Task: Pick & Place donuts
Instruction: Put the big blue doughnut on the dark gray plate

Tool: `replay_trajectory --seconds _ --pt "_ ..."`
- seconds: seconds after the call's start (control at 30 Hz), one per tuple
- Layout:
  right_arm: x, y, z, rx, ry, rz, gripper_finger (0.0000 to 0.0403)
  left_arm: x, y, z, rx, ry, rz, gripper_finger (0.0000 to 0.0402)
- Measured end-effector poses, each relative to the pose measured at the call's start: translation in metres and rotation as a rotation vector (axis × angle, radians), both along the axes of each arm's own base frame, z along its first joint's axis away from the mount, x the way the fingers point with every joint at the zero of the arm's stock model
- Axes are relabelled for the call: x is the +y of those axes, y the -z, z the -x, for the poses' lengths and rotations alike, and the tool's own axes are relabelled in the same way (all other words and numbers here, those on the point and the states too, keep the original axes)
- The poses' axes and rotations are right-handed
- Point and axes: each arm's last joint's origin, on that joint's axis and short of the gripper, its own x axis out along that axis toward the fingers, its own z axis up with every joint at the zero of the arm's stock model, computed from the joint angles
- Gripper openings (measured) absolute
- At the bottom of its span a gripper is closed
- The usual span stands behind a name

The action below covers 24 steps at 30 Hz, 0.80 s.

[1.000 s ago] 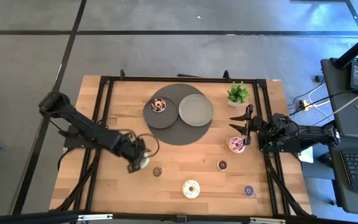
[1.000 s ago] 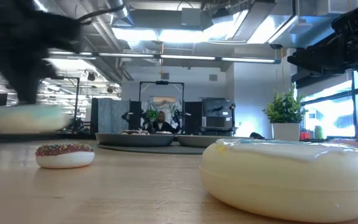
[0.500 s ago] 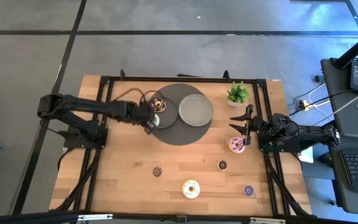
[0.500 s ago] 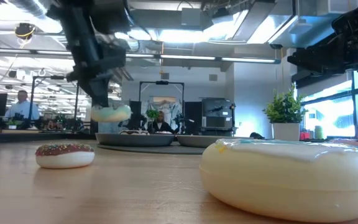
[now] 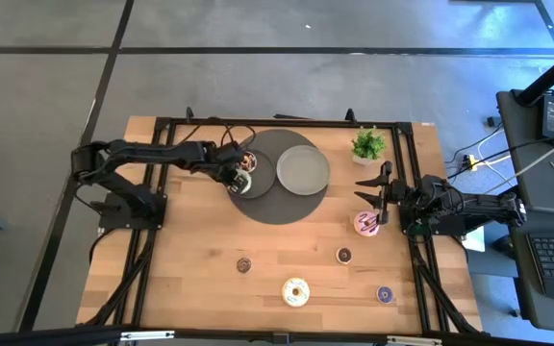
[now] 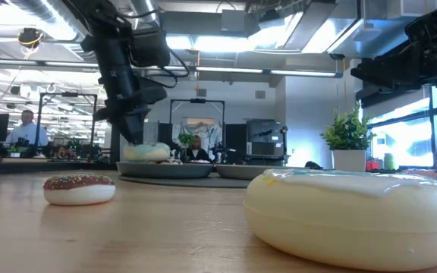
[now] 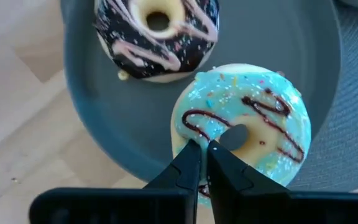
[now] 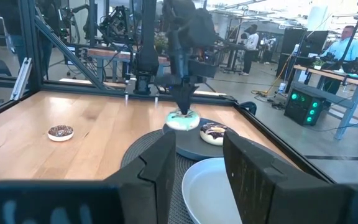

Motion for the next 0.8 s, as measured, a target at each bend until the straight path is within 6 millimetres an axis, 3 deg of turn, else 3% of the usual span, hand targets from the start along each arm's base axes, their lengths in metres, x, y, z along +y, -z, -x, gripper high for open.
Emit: replay_trajectory --seconds 0.23,0.8 --pt "0.000 0.000 0.000 0.001 0.000 0.000 0.0136 0.004 0.014 -0.003 0.087 -0.002 -0.064 0.0015" --pt "0.000 0.000 0.000 0.000 0.000 0.000 0.0136 0.004 0.015 -0.004 0.087 -0.006 -0.069 0.0019"
